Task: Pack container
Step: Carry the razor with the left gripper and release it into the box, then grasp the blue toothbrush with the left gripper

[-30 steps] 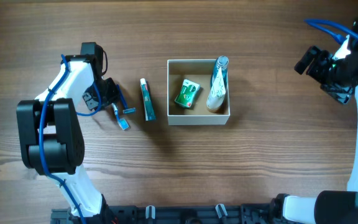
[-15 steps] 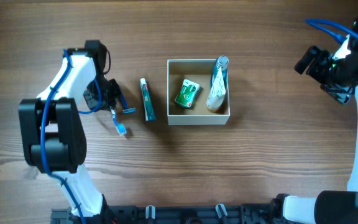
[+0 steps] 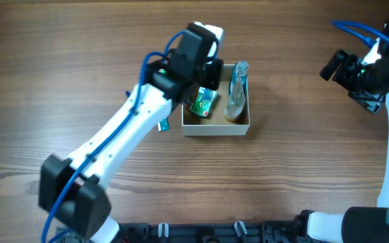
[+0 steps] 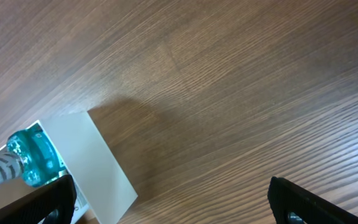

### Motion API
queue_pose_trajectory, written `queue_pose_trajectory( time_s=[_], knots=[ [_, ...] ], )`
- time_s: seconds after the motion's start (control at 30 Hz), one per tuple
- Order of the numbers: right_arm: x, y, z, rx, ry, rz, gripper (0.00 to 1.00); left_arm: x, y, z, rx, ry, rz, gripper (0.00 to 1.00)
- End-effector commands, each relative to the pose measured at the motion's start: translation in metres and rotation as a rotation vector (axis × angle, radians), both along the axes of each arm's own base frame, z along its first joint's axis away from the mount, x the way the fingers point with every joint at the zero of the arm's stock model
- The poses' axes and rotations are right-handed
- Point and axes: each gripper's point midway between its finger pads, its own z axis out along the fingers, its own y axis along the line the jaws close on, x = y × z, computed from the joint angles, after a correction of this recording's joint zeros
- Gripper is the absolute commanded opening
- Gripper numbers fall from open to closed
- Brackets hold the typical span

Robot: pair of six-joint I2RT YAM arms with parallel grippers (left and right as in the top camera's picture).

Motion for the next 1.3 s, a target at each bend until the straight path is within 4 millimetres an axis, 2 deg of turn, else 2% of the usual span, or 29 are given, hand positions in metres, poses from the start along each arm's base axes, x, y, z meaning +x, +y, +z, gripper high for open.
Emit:
queue_pose_trajectory(
  time_s=[0.0,0.07,0.1,0.17,0.23,0.27,0.33,0.4,0.43,0.5,0.57,0.6,0.63,0.67,0.7,0.77,0.83,0.9,0.97,1.03,1.13,1.23,1.27],
  knots=[
    [0.002,-0.001,-0.003,0.007,0.008,-0.013,1.00,0.016,0.002,-0.045,0.113,0.016,-0.012,0.08],
    [0.002,-0.001,-0.003,0.007,0.008,-0.012,1.00,0.007,0.006,-0.076,0.172,0.100,-0.023,0.08],
    [0.002,-0.001,-0.003,0.007,0.008,-0.013,1.00,0.004,0.008,-0.083,0.192,0.121,-0.031,0.09],
    [0.002,-0.001,-0.003,0.007,0.008,-0.013,1.00,-0.003,0.012,-0.089,0.249,0.132,-0.090,0.18],
    [0.002,-0.001,-0.003,0.007,0.008,-0.013,1.00,-0.012,0.017,-0.091,0.297,0.146,-0.142,0.34],
    [0.002,-0.001,-0.003,0.007,0.008,-0.013,1.00,-0.018,0.022,-0.088,0.321,0.154,-0.167,0.48],
    [0.002,-0.001,-0.003,0.007,0.008,-0.013,1.00,-0.024,0.026,-0.076,0.319,0.149,-0.169,0.54],
    [0.002,-0.001,-0.003,0.007,0.008,-0.013,1.00,-0.030,0.031,-0.048,0.294,0.116,-0.147,0.62],
    [0.002,-0.001,-0.003,0.007,0.008,-0.013,1.00,-0.031,0.039,-0.033,0.278,0.102,-0.104,0.63],
    [0.002,-0.001,-0.003,0.007,0.008,-0.013,1.00,-0.033,0.063,-0.012,0.258,0.096,0.026,0.63],
    [0.002,-0.001,-0.003,0.007,0.008,-0.012,1.00,-0.027,0.104,-0.010,0.255,0.144,0.255,0.66],
    [0.002,-0.001,-0.003,0.007,0.008,-0.012,1.00,-0.026,0.128,-0.017,0.235,0.199,0.387,0.75],
    [0.002,-0.001,-0.003,0.007,0.008,-0.012,1.00,-0.024,0.149,-0.027,0.208,0.254,0.506,0.78],
    [0.002,-0.001,-0.003,0.007,0.008,-0.012,1.00,-0.021,0.184,-0.050,0.194,0.328,0.654,0.81],
    [0.002,-0.001,-0.003,0.007,0.008,-0.012,1.00,-0.021,0.200,-0.068,0.186,0.376,0.700,0.81],
    [0.002,-0.001,-0.003,0.007,0.008,-0.013,1.00,-0.023,0.218,-0.102,0.172,0.473,0.733,0.81],
    [0.002,-0.001,-0.003,0.007,0.008,-0.013,1.00,-0.026,0.230,-0.136,0.178,0.570,0.712,0.80],
    [0.002,-0.001,-0.003,0.007,0.008,-0.012,1.00,-0.029,0.241,-0.162,0.198,0.641,0.738,0.79],
    [0.002,-0.001,-0.003,0.007,0.008,-0.013,1.00,-0.026,0.236,-0.181,0.190,0.675,0.683,0.67],
    [0.002,-0.001,-0.003,0.008,0.008,-0.012,1.00,-0.023,0.228,-0.194,0.164,0.691,0.642,0.57],
    [0.002,-0.001,-0.003,0.008,0.008,-0.012,1.00,-0.021,0.227,-0.202,0.162,0.697,0.640,0.47],
    [0.002,-0.001,-0.003,0.007,0.008,-0.013,1.00,-0.022,0.227,-0.207,0.165,0.706,0.641,0.41],
    [0.002,-0.001,-0.003,0.007,0.008,-0.013,1.00,-0.022,0.227,-0.208,0.167,0.709,0.641,0.34]
  ],
)
